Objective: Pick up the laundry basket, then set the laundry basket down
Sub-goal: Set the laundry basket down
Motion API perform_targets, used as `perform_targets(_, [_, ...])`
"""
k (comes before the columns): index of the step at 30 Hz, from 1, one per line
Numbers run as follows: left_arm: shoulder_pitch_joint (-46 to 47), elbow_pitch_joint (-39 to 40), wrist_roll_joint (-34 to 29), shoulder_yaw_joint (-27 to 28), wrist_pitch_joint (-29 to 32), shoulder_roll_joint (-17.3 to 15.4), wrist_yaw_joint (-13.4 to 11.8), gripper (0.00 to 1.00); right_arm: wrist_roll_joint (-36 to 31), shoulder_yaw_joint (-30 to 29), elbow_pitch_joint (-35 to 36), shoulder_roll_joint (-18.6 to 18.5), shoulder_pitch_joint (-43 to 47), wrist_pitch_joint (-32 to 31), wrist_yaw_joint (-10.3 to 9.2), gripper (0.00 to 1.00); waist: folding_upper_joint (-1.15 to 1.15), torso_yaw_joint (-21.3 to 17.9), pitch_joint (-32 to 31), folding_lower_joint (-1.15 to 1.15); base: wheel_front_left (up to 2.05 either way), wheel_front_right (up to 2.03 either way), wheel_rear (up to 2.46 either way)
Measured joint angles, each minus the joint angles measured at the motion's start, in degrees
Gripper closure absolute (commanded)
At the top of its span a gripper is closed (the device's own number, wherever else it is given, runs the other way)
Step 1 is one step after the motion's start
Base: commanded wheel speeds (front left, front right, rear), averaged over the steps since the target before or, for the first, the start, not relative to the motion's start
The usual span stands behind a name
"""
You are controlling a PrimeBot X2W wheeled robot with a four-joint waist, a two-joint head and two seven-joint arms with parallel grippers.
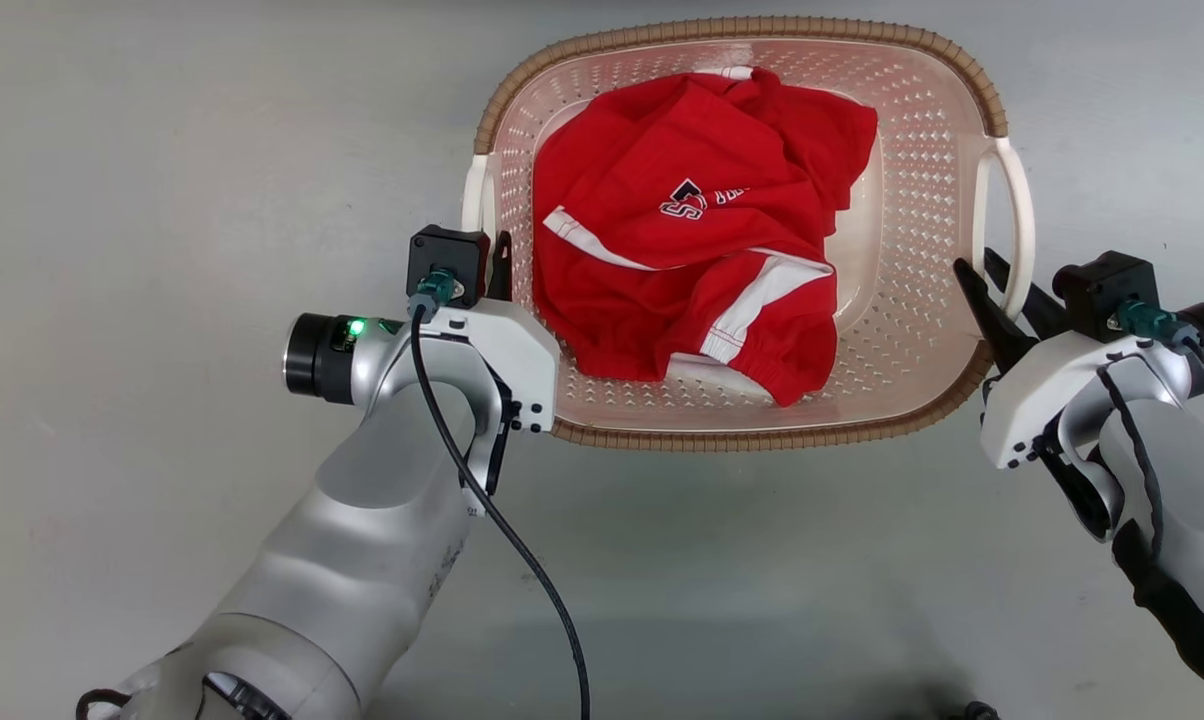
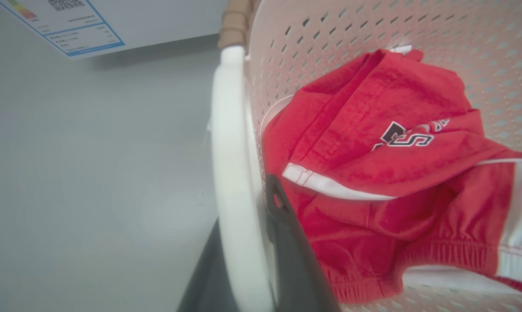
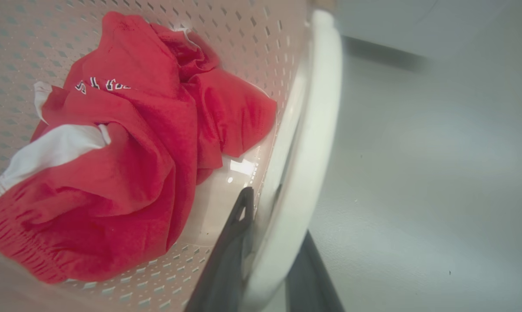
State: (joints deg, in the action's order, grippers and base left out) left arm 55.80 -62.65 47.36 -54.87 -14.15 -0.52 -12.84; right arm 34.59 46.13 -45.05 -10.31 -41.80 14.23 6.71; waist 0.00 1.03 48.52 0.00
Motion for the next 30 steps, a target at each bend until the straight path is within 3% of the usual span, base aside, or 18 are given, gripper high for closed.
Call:
perform_targets(17, [1.3, -1.0, -3.0, 3.7, -0.1, 0.8, 0.6, 1.0, -0.4, -2.9, 1.2, -0.3, -0.2, 0.0, 0.45, 1.0, 0.0, 0.2, 2.0, 0.0, 0.0, 0.0, 0.0])
perform_targets(30, [1.4, -1.3, -1.9, 2.7, -0.1, 0.9, 1.1, 1.0, -0.7, -2.9, 1.1, -0.3, -0.3, 0.0, 0.45, 1.0, 0.0, 0.0, 3.1, 0.0, 0.0, 0.0, 0.0])
